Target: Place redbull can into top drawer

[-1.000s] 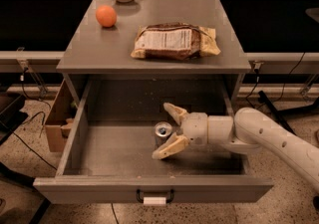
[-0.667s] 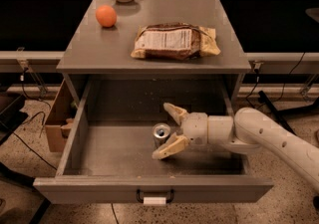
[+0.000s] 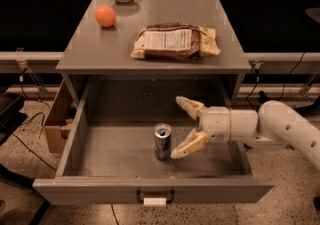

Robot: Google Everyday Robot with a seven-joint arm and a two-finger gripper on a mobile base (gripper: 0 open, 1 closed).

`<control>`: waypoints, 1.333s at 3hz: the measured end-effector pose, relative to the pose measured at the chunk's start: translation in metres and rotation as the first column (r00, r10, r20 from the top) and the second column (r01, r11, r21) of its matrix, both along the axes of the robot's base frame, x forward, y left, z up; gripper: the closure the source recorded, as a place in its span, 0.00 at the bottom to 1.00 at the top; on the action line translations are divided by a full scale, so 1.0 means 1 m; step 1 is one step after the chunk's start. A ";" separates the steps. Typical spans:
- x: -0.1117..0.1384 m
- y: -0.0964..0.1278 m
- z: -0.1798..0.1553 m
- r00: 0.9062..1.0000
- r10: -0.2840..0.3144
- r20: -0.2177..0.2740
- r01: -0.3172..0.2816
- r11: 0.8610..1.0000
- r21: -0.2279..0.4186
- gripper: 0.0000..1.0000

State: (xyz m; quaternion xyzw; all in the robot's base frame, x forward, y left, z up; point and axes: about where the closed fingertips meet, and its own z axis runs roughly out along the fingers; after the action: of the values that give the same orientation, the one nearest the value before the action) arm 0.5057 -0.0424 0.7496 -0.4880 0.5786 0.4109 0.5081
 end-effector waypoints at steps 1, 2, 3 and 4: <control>-0.017 -0.033 0.040 0.999 0.035 0.020 -0.034 0.999 -0.043 0.00; -0.035 -0.067 0.090 0.997 0.079 0.016 -0.076 0.989 -0.126 0.00; -0.061 -0.089 0.155 0.994 0.104 -0.021 -0.105 0.941 -0.322 0.00; -0.078 -0.087 0.185 0.999 0.040 -0.036 -0.052 0.861 -0.506 0.00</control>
Offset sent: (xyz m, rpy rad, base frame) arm -0.0610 -0.1169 0.1567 -0.2359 -0.0105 0.1329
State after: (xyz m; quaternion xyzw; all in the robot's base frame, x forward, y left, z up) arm 0.4279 -0.1290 0.9345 -0.6129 0.6605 0.2625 0.3452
